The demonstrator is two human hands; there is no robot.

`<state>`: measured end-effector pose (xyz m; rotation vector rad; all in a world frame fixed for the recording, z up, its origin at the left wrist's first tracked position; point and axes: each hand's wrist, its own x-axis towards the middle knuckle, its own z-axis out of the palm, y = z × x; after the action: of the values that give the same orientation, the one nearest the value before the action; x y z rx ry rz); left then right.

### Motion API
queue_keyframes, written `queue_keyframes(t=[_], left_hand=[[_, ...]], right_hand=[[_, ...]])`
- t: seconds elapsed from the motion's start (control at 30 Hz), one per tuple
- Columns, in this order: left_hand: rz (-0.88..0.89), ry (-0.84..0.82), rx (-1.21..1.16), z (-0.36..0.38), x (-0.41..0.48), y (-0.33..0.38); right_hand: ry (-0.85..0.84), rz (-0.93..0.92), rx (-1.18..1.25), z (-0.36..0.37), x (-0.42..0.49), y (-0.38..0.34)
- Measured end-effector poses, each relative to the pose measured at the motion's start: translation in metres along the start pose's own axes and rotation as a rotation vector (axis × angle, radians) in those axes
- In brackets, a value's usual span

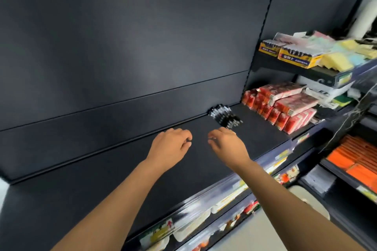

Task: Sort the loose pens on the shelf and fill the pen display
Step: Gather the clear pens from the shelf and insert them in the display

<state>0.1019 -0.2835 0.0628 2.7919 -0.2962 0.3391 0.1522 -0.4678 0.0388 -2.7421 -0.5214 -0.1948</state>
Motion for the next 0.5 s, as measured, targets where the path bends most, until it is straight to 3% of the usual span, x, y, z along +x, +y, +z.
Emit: queue_keyframes(t=[0.23, 0.5], left_hand=[[-0.032, -0.153, -0.094, 0.053, 0.107, 0.009], [-0.107, -0.257, -0.123, 0.101, 0.195, 0.009]], right_hand=[[-0.21, 0.13, -0.107, -0.004, 0.07, 0.078], [-0.271, 0.17, -0.173, 0.002, 0.144, 0.139]])
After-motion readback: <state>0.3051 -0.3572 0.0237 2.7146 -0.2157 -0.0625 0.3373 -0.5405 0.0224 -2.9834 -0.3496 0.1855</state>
